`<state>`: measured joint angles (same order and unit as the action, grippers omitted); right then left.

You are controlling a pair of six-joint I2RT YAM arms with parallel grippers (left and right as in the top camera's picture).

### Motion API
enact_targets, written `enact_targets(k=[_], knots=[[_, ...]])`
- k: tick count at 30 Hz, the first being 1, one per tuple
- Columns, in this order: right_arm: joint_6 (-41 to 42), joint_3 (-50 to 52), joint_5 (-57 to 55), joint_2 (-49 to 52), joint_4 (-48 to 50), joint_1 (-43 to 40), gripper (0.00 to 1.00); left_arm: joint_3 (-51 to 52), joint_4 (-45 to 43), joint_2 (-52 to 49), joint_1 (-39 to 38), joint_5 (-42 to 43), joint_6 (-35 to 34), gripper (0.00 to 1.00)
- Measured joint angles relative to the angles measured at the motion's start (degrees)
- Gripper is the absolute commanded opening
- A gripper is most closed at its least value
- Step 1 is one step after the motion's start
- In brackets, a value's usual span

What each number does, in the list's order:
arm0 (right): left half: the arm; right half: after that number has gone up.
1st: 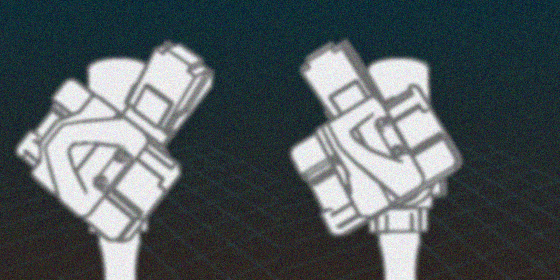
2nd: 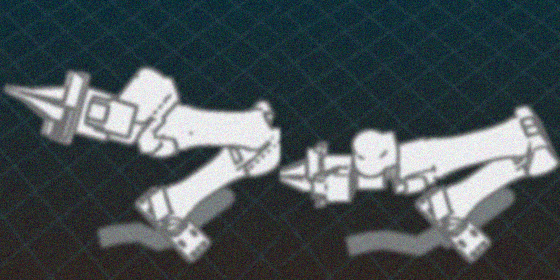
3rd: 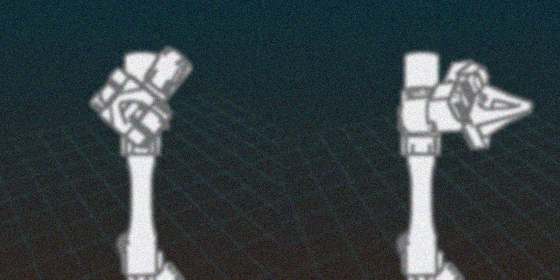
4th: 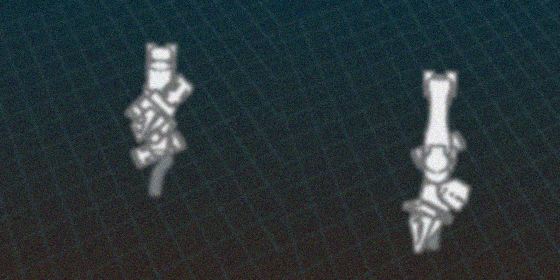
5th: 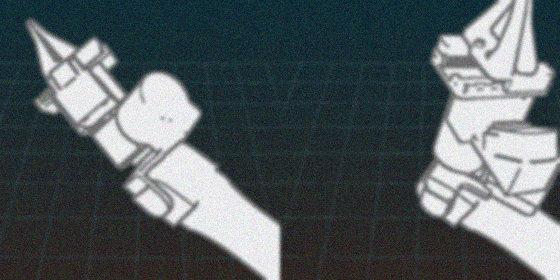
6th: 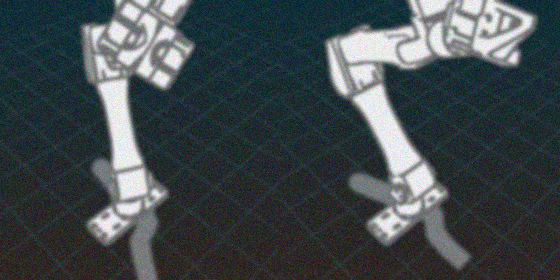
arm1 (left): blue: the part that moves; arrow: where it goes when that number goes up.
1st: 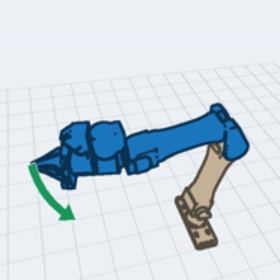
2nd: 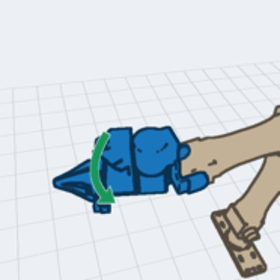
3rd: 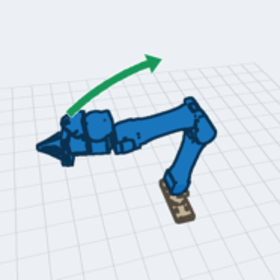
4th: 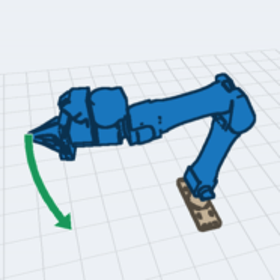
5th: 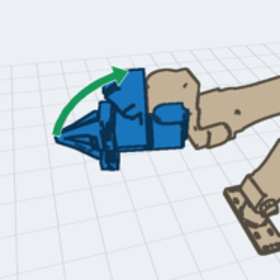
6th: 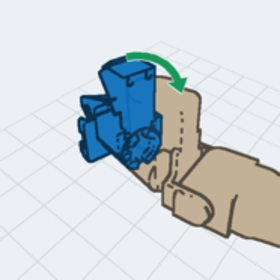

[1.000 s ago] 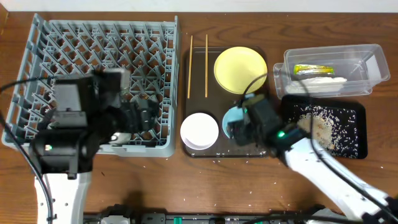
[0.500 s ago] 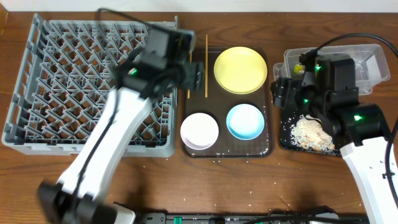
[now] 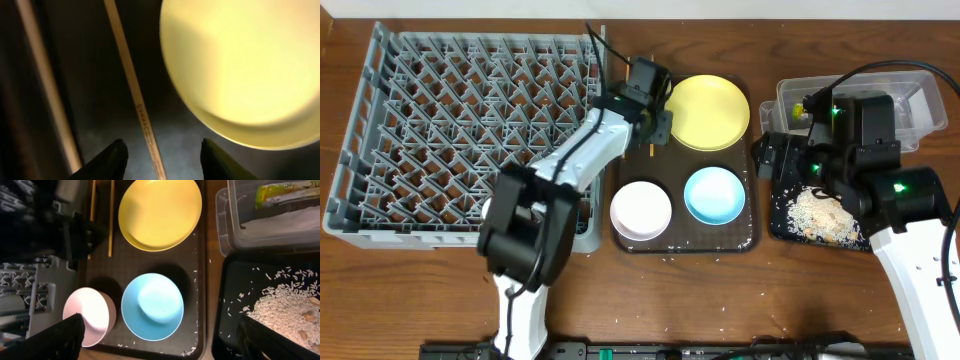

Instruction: Sort waste into correct bins and load items into the dishwasher

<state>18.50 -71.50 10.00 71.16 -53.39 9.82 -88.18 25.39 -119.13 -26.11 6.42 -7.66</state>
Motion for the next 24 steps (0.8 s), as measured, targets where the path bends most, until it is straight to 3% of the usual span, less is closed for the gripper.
enact_targets(k=[3, 7, 15, 24], knots=[[1.4, 0.0, -1.7, 0.0, -2.0, -1.7, 0.95, 0.0, -1.2, -2.9, -0.1, -0.7, 0.0, 0.41], [3.0, 0.0, -3.5, 0.0, -3.7, -12.2, 0.99, 0.0, -1.5, -5.2, -0.1, -0.8, 0.0, 0.33], [3.7, 0.0, -4.5, 0.0, -6.5, -23.5, 0.99, -0.4, -3.0, -6.6, -0.1, -1.0, -0.3, 0.08], [3.7, 0.0, -4.5, 0.0, -6.8, -23.8, 0.99, -1.1, -1.1, -5.9, -0.1, -1.0, -3.1, 0.08]])
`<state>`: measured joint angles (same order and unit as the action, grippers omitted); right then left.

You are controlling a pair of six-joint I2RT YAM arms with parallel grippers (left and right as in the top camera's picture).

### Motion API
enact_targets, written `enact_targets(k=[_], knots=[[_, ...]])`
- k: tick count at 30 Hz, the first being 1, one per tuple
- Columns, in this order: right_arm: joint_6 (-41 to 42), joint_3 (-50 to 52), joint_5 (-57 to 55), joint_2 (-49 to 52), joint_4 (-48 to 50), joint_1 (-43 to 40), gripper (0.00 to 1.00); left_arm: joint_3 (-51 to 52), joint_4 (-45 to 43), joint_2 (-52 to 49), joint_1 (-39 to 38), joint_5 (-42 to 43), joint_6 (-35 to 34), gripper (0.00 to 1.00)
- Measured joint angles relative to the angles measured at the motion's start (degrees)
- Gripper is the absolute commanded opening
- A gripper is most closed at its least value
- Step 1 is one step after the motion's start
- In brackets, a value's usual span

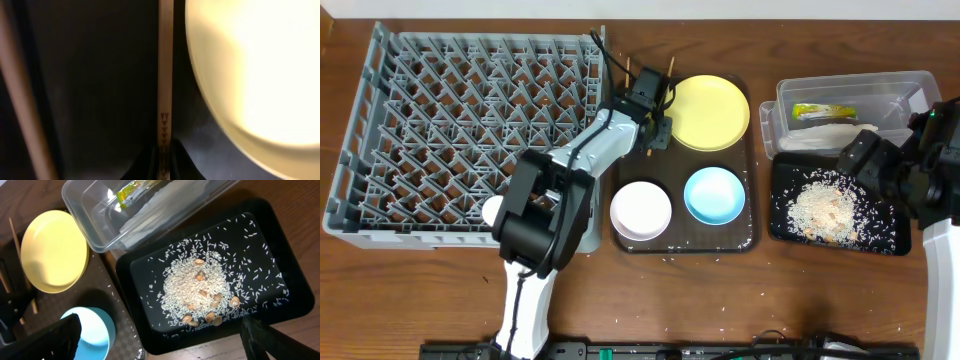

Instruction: Sort waste into correct bins and load items into the dishwasher

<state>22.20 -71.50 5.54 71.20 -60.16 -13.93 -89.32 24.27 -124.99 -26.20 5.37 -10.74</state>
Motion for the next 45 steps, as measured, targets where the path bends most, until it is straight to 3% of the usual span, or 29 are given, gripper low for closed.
enact_targets(k=[12, 20, 26, 28, 31, 32, 39, 45], knots=[[0.0, 0.0, 0.0, 0.0, 0.0, 0.0, 0.99, -0.3, 14.3, 23.8, 3.3, -11.8, -0.1, 0.08], [0.0, 0.0, 0.0, 0.0, 0.0, 0.0, 0.99, 2.6, 18.0, 20.6, 11.1, -13.2, 3.3, 0.08], [0.0, 0.0, 0.0, 0.0, 0.0, 0.0, 0.99, 3.6, 20.6, 16.5, 11.7, -10.0, 5.4, 0.08], [0.0, 0.0, 0.0, 0.0, 0.0, 0.0, 0.99, 3.7, 21.5, 15.8, 11.7, -9.7, 5.1, 0.13], [0.0, 0.0, 0.0, 0.0, 0.0, 0.0, 0.99, 3.7, 22.2, 15.7, 11.7, -9.2, 4.1, 0.39], [0.0, 0.0, 0.0, 0.0, 0.0, 0.0, 0.99, 3.7, 22.3, 15.7, 11.7, -8.6, 3.5, 0.42], [0.0, 0.0, 0.0, 0.0, 0.0, 0.0, 0.99, 3.3, 24.1, 18.2, 11.3, -6.7, 1.7, 0.42], [0.0, 0.0, 0.0, 0.0, 0.0, 0.0, 0.99, 0.9, 16.5, 22.0, 3.8, -5.6, 1.6, 0.42]])
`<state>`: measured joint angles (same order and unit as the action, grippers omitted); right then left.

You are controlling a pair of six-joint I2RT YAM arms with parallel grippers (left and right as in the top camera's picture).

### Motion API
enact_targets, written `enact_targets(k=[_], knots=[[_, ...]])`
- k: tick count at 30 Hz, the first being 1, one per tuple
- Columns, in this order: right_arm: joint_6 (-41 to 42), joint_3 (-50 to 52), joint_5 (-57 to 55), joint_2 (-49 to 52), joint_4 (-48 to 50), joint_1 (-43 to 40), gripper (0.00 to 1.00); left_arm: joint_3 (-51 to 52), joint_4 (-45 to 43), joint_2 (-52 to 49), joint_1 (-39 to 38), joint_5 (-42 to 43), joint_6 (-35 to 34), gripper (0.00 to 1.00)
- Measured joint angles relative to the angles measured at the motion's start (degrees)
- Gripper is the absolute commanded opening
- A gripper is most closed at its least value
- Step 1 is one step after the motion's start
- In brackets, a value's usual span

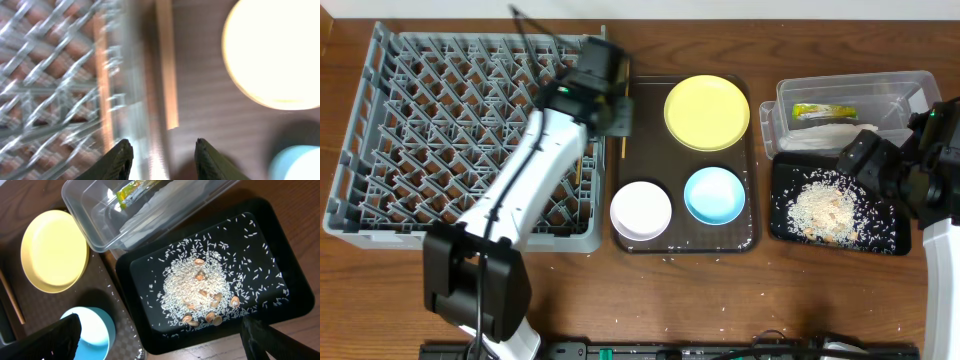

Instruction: Sort waste into correct bins and load items into the dishwasher

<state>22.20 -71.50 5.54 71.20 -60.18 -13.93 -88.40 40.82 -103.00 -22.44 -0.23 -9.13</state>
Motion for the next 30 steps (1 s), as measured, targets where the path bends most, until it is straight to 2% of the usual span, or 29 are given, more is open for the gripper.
enact_targets(k=[6, 11, 17, 23, 27, 30], knots=[[0.0, 0.0, 0.0, 0.0, 0.0, 0.0, 0.99, -0.2, -9.1, -5.6, -6.2, -5.2, 0.9, 0.42], [0.0, 0.0, 0.0, 0.0, 0.0, 0.0, 0.99, -0.3, -16.5, -17.6, -4.5, -8.0, 1.5, 0.42], [0.0, 0.0, 0.0, 0.0, 0.0, 0.0, 0.99, -0.3, -18.8, -23.0, -1.9, -9.0, 1.6, 0.41], [0.0, 0.0, 0.0, 0.0, 0.0, 0.0, 0.99, -0.5, -18.7, -23.3, -2.0, -5.4, 1.4, 0.22], [0.0, 0.0, 0.0, 0.0, 0.0, 0.0, 0.99, -0.7, -18.5, -23.3, -2.0, 0.4, 1.4, 0.19], [0.0, 0.0, 0.0, 0.0, 0.0, 0.0, 0.99, -0.8, -18.5, -23.3, -2.0, 3.2, 1.4, 0.08]])
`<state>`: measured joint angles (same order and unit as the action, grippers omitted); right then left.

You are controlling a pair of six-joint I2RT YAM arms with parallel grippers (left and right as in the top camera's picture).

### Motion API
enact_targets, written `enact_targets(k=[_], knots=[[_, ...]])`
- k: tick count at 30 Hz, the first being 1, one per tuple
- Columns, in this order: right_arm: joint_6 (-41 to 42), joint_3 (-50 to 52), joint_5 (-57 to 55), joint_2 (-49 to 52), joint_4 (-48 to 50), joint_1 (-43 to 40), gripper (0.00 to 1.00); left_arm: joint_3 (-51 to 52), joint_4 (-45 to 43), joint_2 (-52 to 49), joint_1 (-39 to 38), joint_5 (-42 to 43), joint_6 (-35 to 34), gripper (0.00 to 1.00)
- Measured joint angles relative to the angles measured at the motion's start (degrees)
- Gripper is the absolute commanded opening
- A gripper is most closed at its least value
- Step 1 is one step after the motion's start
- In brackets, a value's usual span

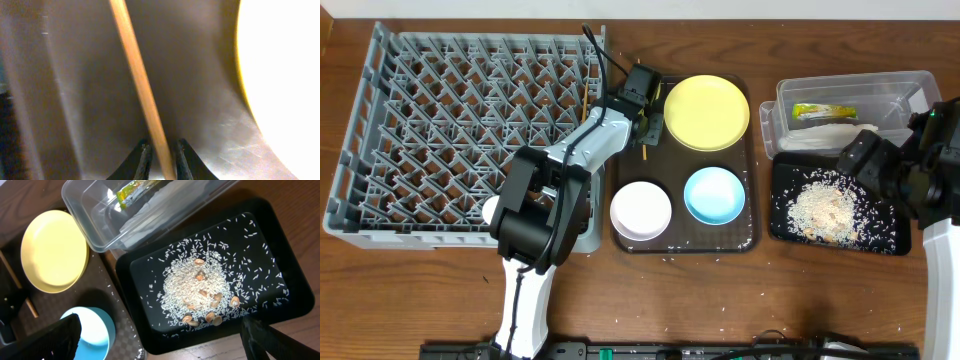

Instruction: Sort waste into correct bins and load items into the dishwasher

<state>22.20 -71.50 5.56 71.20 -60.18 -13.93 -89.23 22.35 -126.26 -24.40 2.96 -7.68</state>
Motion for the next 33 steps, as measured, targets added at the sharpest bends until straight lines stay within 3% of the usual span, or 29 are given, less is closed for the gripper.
enact_targets(k=[10, 18, 21, 24, 32, 33], knots=[[0.0, 0.0, 0.0, 0.0, 0.0, 0.0, 0.99, 0.0, 3.7, 1.8, 0.0, 2.9, 0.0, 0.08], [0.0, 0.0, 0.0, 0.0, 0.0, 0.0, 0.99, 0.2, 14.6, 21.2, 0.4, -5.6, -0.2, 0.08], [0.0, 0.0, 0.0, 0.0, 0.0, 0.0, 0.99, -0.1, 22.3, 26.1, 2.1, -7.9, -0.2, 0.08], [0.0, 0.0, 0.0, 0.0, 0.0, 0.0, 0.99, 0.2, 27.4, 25.9, 5.0, -8.6, -0.2, 0.08], [0.0, 0.0, 0.0, 0.0, 0.0, 0.0, 0.99, 6.2, 24.4, 22.0, 11.8, -1.3, 0.8, 0.08], [0.0, 0.0, 0.0, 0.0, 0.0, 0.0, 0.99, 6.7, 24.3, 21.5, 11.7, -0.1, 1.1, 0.12]])
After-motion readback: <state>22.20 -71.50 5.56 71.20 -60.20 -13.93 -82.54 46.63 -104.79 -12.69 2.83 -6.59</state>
